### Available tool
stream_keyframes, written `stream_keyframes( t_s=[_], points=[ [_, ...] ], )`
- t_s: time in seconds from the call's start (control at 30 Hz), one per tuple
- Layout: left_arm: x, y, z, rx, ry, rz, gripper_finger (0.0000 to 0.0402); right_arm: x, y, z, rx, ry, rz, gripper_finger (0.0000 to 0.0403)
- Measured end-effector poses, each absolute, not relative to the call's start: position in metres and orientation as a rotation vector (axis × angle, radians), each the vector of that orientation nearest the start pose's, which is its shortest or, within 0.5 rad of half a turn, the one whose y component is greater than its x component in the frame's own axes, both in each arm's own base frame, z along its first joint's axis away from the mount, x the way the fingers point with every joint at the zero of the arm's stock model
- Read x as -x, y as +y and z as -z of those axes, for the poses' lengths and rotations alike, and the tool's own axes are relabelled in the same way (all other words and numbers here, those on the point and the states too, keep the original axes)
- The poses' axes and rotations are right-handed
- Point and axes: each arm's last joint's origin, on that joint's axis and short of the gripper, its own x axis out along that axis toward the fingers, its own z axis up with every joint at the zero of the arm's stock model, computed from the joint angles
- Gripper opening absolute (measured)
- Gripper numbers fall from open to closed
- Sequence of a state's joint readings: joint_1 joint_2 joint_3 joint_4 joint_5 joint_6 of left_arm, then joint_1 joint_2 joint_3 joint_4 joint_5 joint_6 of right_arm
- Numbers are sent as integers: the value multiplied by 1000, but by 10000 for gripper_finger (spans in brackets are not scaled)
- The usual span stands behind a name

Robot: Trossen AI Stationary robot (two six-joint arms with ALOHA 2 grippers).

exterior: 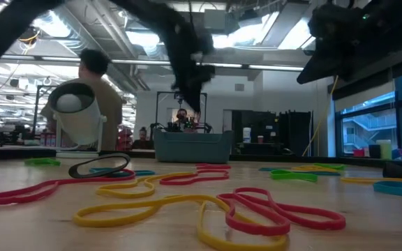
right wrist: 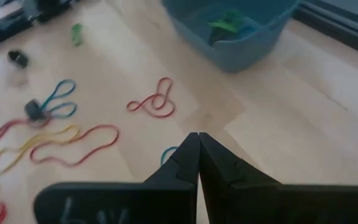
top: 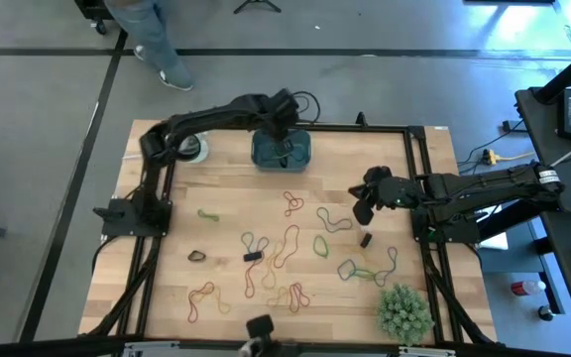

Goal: Pick and place rubber bands into bin
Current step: Put the red rubber band into the blue bin

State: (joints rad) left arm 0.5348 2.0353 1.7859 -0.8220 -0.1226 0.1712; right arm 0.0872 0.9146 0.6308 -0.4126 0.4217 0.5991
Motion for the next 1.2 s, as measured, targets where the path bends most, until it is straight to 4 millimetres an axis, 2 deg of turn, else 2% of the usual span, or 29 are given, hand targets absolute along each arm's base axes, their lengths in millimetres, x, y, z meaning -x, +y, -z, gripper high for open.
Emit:
stream_keyframes(
  t_s=[0.1, 0.23, 0.4, 0.57, 0.73, 0.83, 0.9, 1.0, 1.2],
  points=[
    [-379, 239, -224, 115, 1169, -452, 3, -183, 3, -241, -427, 534, 548, 13],
    [-381, 244, -196, 143, 1240, -385, 9, -183, 2, -242, -474, 513, 578, 13],
    [-383, 246, -188, 136, 1254, -375, 48, -183, 1, -241, -505, 504, 597, 13],
    [-383, 246, -190, 133, 1251, -380, 99, -183, 1, -241, -502, 506, 595, 13],
    [-383, 245, -209, 183, 1265, -416, 129, -183, 1, -241, -476, 515, 587, 13],
    [-380, 239, -226, 249, 1283, -444, 129, -183, 1, -241, -475, 517, 587, 13],
    [-378, 231, -244, 267, 1246, -459, 124, -183, 1, -241, -474, 520, 587, 13],
    [-368, 212, -273, 292, 1199, -480, 112, -183, 1, -241, -476, 516, 586, 13],
    [-332, 163, -301, 371, 1117, -589, 71, -183, 1, -242, -478, 511, 584, 13]
  ],
)
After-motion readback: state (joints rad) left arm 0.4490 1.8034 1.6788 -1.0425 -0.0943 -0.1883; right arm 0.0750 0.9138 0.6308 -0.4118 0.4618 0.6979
